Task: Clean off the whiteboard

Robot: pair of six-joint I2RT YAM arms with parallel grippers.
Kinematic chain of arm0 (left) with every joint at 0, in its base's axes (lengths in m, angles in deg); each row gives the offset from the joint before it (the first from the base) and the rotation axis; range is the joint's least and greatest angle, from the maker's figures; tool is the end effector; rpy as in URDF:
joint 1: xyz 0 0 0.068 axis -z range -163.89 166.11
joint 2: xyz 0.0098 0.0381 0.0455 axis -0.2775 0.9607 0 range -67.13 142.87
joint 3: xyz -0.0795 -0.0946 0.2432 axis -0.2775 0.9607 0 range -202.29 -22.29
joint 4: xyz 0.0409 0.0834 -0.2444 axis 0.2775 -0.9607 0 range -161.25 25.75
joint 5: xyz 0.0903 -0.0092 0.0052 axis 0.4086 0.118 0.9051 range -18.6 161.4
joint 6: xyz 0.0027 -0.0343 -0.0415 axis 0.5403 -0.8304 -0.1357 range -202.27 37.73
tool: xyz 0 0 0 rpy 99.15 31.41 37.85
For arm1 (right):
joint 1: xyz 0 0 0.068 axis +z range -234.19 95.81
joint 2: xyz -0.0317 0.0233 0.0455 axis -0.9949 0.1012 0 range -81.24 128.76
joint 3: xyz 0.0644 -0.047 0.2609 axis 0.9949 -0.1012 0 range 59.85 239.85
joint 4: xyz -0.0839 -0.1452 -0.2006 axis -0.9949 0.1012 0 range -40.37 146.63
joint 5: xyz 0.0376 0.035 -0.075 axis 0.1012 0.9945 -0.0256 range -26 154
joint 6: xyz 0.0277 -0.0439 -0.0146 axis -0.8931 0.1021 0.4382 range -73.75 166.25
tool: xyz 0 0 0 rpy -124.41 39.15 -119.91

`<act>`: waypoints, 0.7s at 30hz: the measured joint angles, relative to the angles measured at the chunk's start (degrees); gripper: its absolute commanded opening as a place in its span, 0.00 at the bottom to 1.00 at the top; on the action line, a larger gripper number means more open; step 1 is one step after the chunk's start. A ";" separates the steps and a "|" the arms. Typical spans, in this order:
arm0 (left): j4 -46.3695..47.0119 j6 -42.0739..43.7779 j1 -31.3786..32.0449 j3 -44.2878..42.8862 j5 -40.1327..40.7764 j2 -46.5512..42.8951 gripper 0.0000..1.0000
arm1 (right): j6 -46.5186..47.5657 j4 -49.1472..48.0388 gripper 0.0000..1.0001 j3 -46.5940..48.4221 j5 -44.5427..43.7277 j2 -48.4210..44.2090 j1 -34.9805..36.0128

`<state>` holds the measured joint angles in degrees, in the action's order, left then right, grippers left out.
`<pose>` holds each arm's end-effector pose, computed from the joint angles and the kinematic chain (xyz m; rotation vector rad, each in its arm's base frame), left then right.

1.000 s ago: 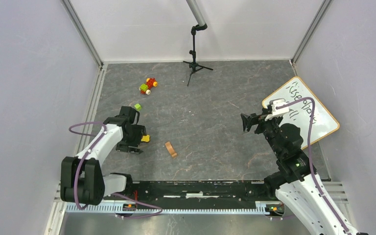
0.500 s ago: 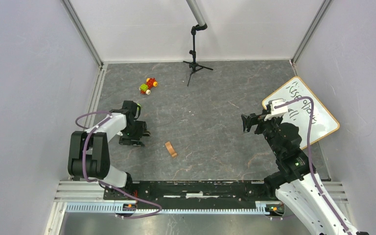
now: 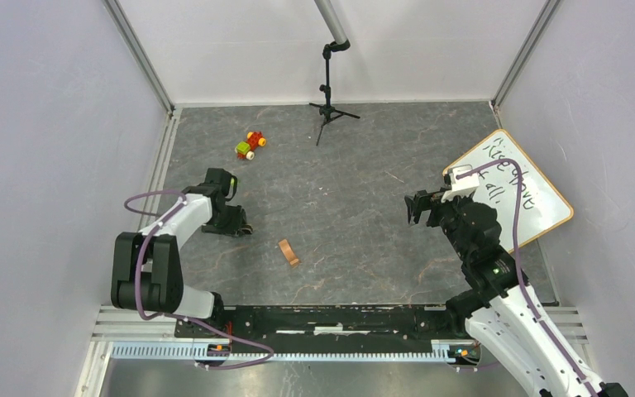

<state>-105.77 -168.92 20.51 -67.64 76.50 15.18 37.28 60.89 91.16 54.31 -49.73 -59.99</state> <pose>0.2379 -0.0151 0.1685 -1.9404 2.2023 -0.1197 0.1366 0.0548 0.2890 -0.1131 1.7723 0.2695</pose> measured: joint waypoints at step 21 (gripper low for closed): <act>13.70 5.11 33.46 -15.80 -2.43 9.35 0.31 | -0.46 0.87 0.97 -0.70 -0.96 1.99 0.00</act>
<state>-92.07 -163.81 53.98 -83.44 74.08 24.53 36.82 61.77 90.46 53.35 -47.74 -59.99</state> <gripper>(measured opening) 0.282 0.975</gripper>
